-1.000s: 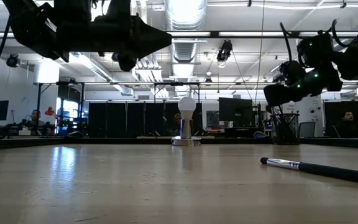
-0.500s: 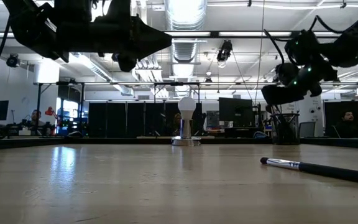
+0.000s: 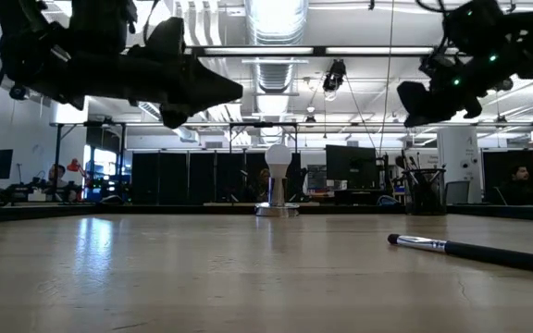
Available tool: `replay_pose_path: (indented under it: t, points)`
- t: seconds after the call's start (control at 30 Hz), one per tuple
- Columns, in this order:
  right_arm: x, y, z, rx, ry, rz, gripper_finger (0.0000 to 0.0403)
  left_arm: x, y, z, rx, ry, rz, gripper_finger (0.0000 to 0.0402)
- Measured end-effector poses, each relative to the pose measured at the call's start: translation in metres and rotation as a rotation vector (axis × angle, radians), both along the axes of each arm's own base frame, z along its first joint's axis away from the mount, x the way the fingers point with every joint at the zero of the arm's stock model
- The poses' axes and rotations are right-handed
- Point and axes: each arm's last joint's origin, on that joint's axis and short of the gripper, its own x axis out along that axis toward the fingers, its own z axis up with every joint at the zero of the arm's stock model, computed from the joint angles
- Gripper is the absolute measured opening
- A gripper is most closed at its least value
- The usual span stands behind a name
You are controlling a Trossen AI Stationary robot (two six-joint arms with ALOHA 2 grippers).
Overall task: Pick & Place Makeup Supplies
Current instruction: Put the makeup brush into the makeup holder
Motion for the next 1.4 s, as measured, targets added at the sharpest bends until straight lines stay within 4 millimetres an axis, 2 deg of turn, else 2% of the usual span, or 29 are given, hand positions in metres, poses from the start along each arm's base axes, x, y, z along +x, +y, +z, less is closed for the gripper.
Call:
replay_pose_path:
  t: [0.13,0.3,0.6,0.9,1.1,1.4]
  points:
    - [0.007,0.028,-0.007,-0.007,-0.046,0.04,0.0008,-0.008,-0.001,-0.005,0.013,-0.038,0.001,0.0006]
    - [0.018,0.065,-0.017,0.026,-0.101,0.145,0.0008,-0.015,-0.002,-0.009,0.026,-0.058,-0.015,0.0001]
    - [0.032,0.125,-0.021,0.053,-0.2,0.228,0.0008,-0.015,-0.003,-0.009,0.036,-0.057,-0.044,0.0]
    - [0.068,0.16,-0.021,0.148,-0.184,0.323,0.0008,-0.014,-0.004,-0.009,0.032,-0.058,-0.066,0.0]
    - [0.101,0.183,-0.025,0.315,-0.125,0.438,0.0008,-0.014,-0.004,-0.009,0.032,-0.057,-0.072,0.0]
    - [0.143,0.209,-0.042,0.632,0.088,0.372,0.0008,-0.017,-0.003,-0.017,0.036,0.002,-0.072,0.0]
